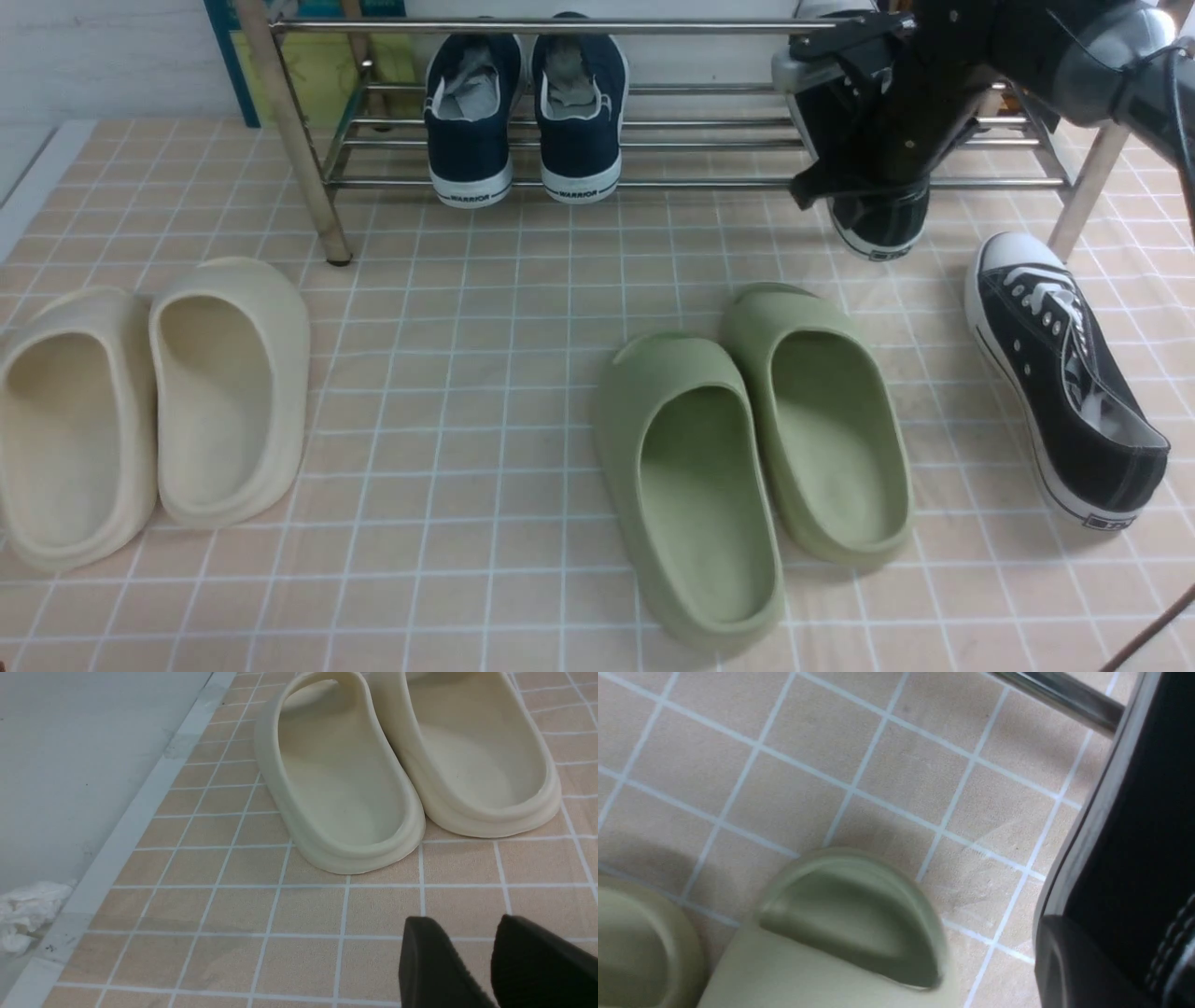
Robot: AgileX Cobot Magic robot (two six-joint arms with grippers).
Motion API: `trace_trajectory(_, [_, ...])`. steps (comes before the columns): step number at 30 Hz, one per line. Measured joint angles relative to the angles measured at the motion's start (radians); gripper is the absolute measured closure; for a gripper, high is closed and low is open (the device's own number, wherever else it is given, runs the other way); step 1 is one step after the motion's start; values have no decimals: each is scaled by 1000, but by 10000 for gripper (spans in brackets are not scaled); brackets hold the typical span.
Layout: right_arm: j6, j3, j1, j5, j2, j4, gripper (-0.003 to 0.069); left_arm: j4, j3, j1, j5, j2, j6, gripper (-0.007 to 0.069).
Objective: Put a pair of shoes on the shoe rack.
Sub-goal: Use the right arm to put a shoe into the shoe rack
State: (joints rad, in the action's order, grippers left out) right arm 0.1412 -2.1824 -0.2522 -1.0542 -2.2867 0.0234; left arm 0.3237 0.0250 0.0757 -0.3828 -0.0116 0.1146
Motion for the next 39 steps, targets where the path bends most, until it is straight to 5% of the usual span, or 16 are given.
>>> trace_trajectory(4, [0,0,4,23,-17,0,615,0,0,0,0,0,0,388])
trace_trajectory(11, [0,-16,3,63,-5,-10,380,0,0,0,0,0,0,388])
trace_trajectory(14, [1,-60,3,-12,13,-11,288,0,0,0,0,0,0,388])
trace_trajectory(19, [2,-141,3,-172,60,-12,244,0,0,0,0,0,0,388])
trace_trajectory(26, [2,-35,3,-187,181,-12,337,0,0,0,0,0,0,388])
trace_trajectory(35, [37,420,3,-147,327,-33,641,0,0,0,0,0,0,388])
trace_trajectory(39, [36,453,3,-28,291,-65,677,0,0,0,0,0,0,388])
